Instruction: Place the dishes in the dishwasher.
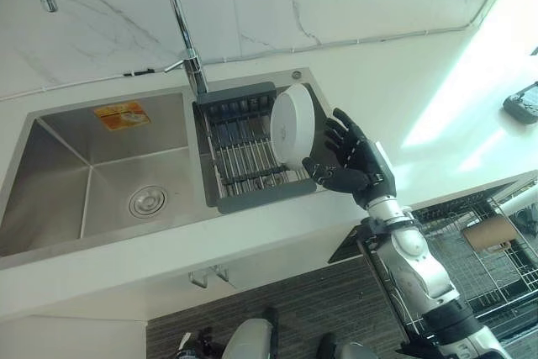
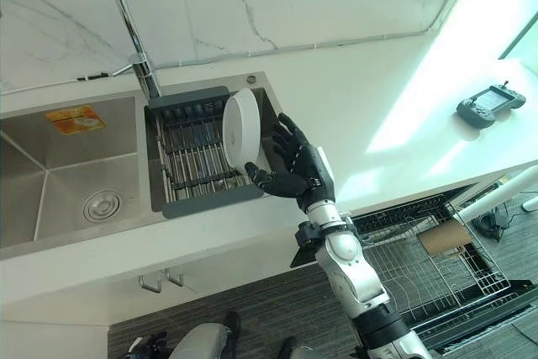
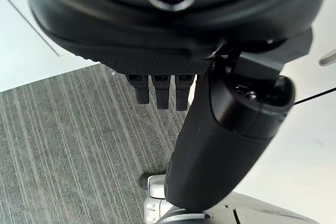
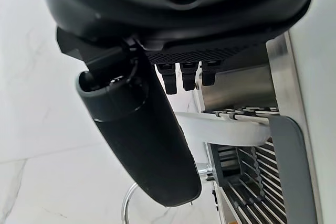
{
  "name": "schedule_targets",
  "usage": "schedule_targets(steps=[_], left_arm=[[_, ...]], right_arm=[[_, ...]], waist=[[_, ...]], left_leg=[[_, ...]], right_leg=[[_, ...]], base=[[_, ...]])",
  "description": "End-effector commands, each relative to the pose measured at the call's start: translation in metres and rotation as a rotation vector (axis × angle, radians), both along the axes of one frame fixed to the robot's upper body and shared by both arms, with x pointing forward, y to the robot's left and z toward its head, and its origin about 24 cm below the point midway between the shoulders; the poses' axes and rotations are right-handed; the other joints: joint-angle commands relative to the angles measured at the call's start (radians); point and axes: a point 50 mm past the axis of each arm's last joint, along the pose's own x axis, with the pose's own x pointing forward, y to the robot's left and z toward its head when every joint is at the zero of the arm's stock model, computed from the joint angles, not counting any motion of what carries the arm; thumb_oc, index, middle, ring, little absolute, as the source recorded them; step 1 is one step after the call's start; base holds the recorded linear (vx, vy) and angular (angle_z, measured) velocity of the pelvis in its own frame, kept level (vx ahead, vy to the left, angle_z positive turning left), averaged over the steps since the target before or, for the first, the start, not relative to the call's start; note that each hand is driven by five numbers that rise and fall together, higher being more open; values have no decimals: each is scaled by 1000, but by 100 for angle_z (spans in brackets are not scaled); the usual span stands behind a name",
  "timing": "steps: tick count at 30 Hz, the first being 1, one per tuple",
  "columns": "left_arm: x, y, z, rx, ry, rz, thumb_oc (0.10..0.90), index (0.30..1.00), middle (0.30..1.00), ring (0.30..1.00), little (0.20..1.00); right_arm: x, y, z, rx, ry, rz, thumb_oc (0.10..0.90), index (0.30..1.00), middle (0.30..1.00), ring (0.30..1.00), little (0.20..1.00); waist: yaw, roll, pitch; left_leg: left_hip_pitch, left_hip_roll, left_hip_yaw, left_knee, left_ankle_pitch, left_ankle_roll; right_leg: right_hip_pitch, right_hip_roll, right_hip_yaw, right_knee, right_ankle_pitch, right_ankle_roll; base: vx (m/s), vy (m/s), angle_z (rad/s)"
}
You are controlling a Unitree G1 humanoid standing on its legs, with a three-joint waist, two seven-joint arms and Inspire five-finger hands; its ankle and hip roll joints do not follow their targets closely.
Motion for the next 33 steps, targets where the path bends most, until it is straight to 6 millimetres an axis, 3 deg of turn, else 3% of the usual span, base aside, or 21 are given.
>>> schedule_targets(steps=[1, 16, 28, 29, 30, 33], left_arm=[[19, -6, 7, 27, -91, -118, 800, 900, 900, 900, 900], [20, -16, 7, 0, -84, -245, 800, 900, 900, 900, 900], [17, -21, 5, -37, -41, -391, 800, 900, 900, 900, 900], [17, -22, 5, -40, -38, -410, 800, 900, 900, 900, 900], [16, -24, 5, -45, -31, -446, 800, 900, 900, 900, 900], [12, -27, 3, -45, -9, -493, 800, 900, 900, 900, 900]], right_arm=[[13, 11, 54, 108, -232, 37, 800, 900, 900, 900, 900], [33, 26, 54, 137, -170, -11, 800, 900, 900, 900, 900], [47, 35, 68, 130, -178, -31, 800, 900, 900, 900, 900], [48, 36, 70, 128, -184, -32, 653, 679, 679, 679, 679], [50, 37, 76, 123, -202, -36, 400, 300, 300, 300, 300], [51, 39, 84, 110, -248, -63, 400, 300, 300, 300, 300]], waist=[[0, 18, -25], [28, 30, -15], [54, 46, 10], [56, 47, 12], [59, 49, 16], [66, 50, 21]], left_leg=[[6, 96, 27, 18, -85, -51], [4, 88, 11, 18, -79, -51], [-9, 79, -7, 18, -69, -49], [-10, 78, -8, 18, -69, -49], [-11, 76, -11, 18, -68, -49], [-10, 74, -14, 18, -69, -48]], right_leg=[[48, -2, 5, -51, -37, 39], [55, -11, -13, -51, -33, 35], [52, -22, -29, -51, -27, 34], [52, -23, -30, -51, -27, 34], [52, -23, -31, -51, -26, 34], [53, -25, -34, -51, -26, 36]], base=[[0, 0, 0], [10, 3, 2], [4, 7, 5], [-7, 6, 5], [-5, 8, 8], [2, 3, 12]])
